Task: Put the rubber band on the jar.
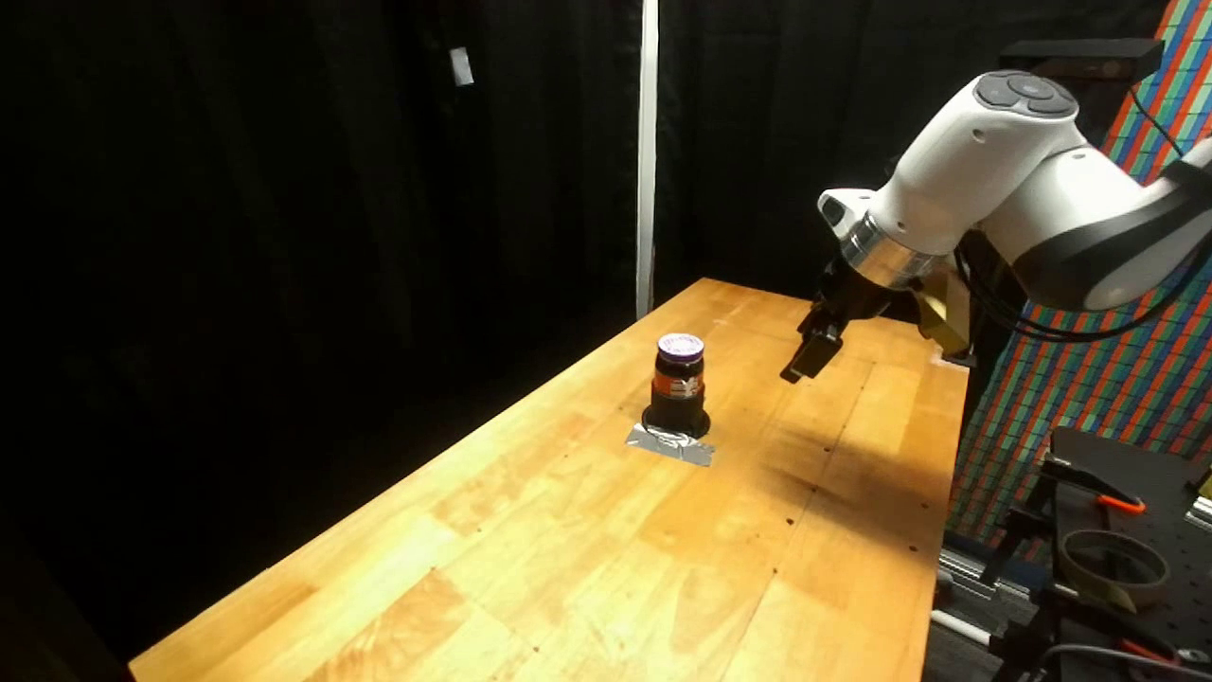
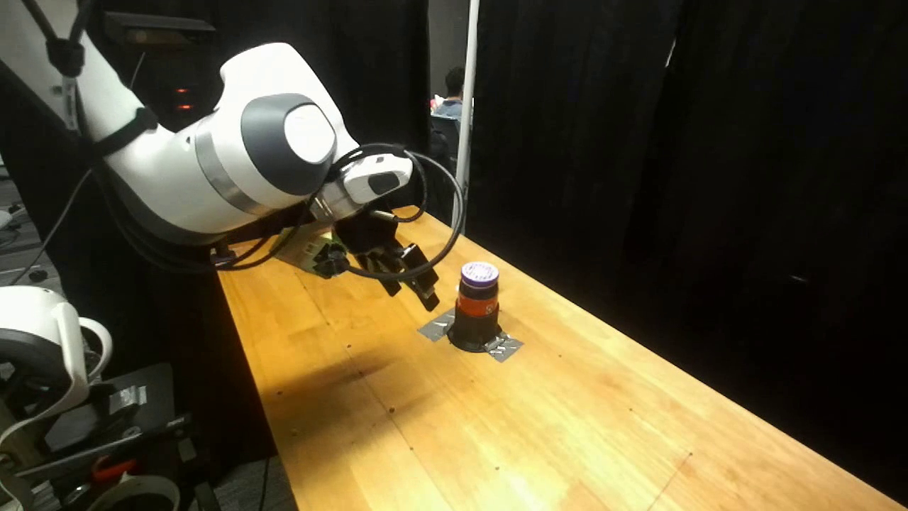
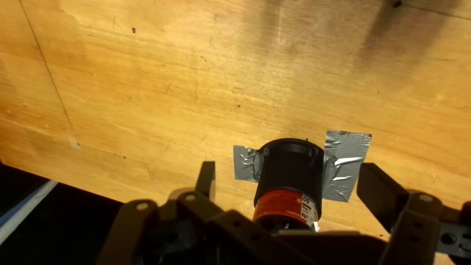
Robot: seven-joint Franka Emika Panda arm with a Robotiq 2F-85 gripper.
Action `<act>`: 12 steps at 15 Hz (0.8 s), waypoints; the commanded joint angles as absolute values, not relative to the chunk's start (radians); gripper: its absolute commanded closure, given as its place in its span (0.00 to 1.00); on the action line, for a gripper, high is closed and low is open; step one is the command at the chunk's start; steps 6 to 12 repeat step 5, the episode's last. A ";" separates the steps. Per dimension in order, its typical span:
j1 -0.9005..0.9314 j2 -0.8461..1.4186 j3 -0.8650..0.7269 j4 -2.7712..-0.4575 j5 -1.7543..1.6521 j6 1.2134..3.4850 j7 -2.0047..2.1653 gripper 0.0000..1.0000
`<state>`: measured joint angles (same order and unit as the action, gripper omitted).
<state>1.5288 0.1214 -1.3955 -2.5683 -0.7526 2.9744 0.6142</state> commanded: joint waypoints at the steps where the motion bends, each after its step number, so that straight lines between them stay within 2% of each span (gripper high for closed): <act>1: 1.585 -0.130 -1.417 -2.477 -0.681 2.705 0.408 0.00; 5: 1.517 -0.285 -1.283 -2.329 -0.628 2.393 0.367 0.00; 12: 1.517 -0.285 -1.283 -2.329 -0.628 2.393 0.367 0.00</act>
